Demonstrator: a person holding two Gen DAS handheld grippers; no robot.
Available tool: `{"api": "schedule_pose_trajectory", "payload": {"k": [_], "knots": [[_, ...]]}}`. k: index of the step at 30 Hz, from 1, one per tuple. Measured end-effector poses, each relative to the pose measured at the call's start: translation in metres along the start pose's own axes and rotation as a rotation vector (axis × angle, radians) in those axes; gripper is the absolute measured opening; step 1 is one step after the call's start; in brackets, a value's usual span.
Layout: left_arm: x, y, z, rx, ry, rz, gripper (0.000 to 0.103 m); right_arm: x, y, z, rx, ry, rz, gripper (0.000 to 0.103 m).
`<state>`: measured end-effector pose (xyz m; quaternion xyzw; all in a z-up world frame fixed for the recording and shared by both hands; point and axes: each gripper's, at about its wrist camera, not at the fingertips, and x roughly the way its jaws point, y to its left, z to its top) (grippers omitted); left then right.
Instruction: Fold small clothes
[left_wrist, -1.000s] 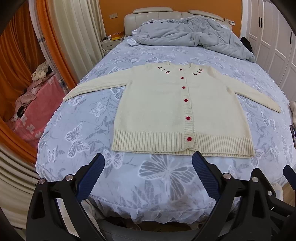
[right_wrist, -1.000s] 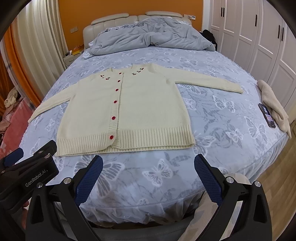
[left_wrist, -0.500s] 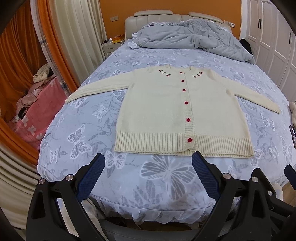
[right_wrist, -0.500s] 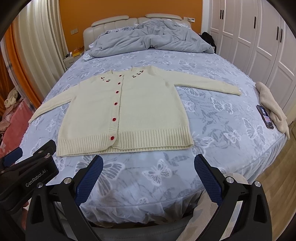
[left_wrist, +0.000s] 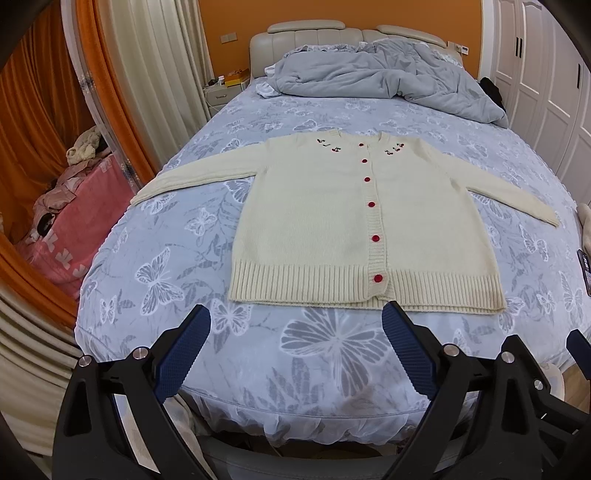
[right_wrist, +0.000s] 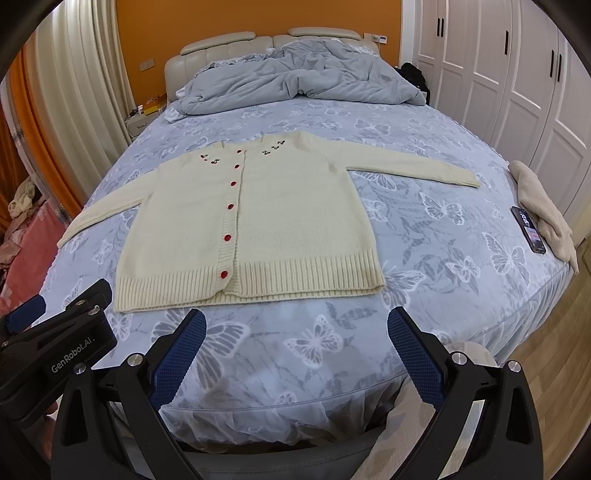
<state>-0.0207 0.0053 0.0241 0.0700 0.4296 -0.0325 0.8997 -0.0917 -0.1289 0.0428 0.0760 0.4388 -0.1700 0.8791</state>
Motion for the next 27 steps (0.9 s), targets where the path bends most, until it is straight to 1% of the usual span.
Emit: {"api": "schedule_pose_trajectory", "payload": {"k": [27], "knots": [[-0.0013, 0.0008, -0.0001, 0.000, -0.002, -0.001, 0.091, -0.0006, -0.0014, -0.0009, 0.005, 0.001, 0.002, 0.098]]}}
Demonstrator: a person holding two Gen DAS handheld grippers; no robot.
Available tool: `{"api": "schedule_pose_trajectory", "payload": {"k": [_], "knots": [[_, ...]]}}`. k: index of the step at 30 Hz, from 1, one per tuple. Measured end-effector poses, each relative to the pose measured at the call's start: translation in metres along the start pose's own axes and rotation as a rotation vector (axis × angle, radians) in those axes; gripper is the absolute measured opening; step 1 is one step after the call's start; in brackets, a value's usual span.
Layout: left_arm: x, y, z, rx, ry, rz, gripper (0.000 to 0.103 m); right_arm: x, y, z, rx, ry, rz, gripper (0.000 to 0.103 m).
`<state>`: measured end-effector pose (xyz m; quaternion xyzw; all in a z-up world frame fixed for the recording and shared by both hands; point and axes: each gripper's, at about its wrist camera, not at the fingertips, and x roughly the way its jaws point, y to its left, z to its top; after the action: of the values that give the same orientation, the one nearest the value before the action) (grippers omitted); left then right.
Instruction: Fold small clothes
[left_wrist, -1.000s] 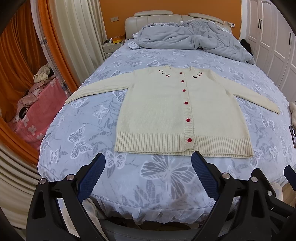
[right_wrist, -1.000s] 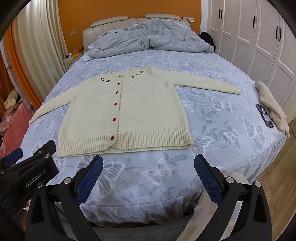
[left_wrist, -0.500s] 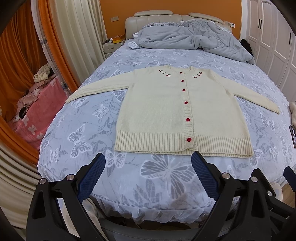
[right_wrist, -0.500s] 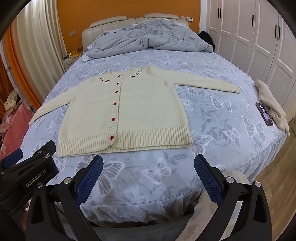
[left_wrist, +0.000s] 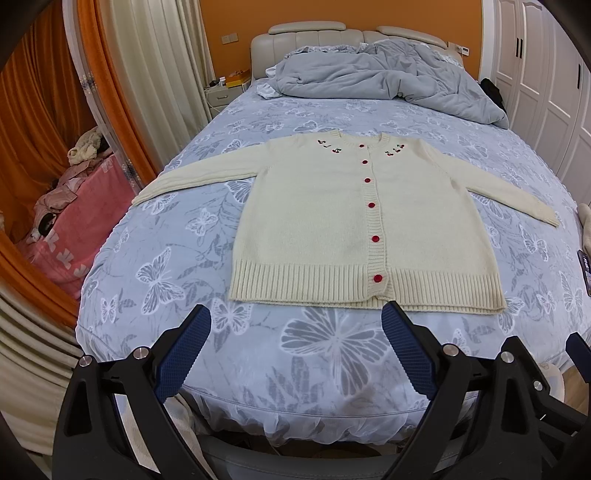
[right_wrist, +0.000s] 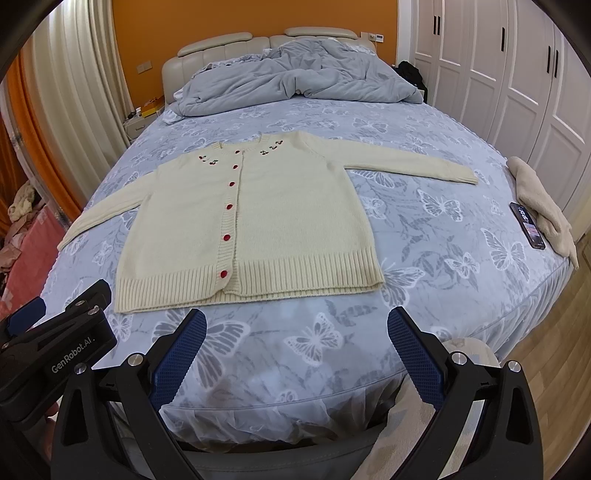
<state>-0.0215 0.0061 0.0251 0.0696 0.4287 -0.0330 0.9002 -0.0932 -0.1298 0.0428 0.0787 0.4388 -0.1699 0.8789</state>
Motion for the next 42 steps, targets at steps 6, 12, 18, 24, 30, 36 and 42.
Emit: {"api": "schedule_pose_trajectory", "payload": {"k": [6, 12, 18, 24, 30, 36, 42], "knots": [[0.000, 0.000, 0.000, 0.000, 0.000, 0.001, 0.091, 0.000, 0.000, 0.000, 0.000, 0.000, 0.000, 0.098], [-0.001, 0.000, -0.001, -0.001, 0.001, 0.002, 0.091, -0.001, -0.001, -0.002, 0.004, 0.001, 0.001, 0.098], [0.001, 0.000, -0.004, 0.000, 0.009, 0.004, 0.091, -0.001, -0.002, -0.003, 0.006, 0.008, -0.002, 0.098], [0.015, -0.004, -0.005, 0.006, 0.032, 0.013, 0.090, 0.015, 0.000, -0.006, 0.013, 0.040, -0.008, 0.098], [0.043, 0.000, 0.001, -0.045, 0.079, -0.058, 0.093, 0.048, -0.004, 0.004, -0.007, 0.084, 0.100, 0.097], [0.080, 0.029, 0.024, -0.195, 0.082, -0.073, 0.096, 0.136, -0.115, 0.055, 0.368, 0.156, 0.268, 0.097], [0.141, 0.033, 0.038, -0.185, 0.138, -0.027, 0.096, 0.238, -0.245, 0.140, 0.572, 0.074, 0.107, 0.094]]}}
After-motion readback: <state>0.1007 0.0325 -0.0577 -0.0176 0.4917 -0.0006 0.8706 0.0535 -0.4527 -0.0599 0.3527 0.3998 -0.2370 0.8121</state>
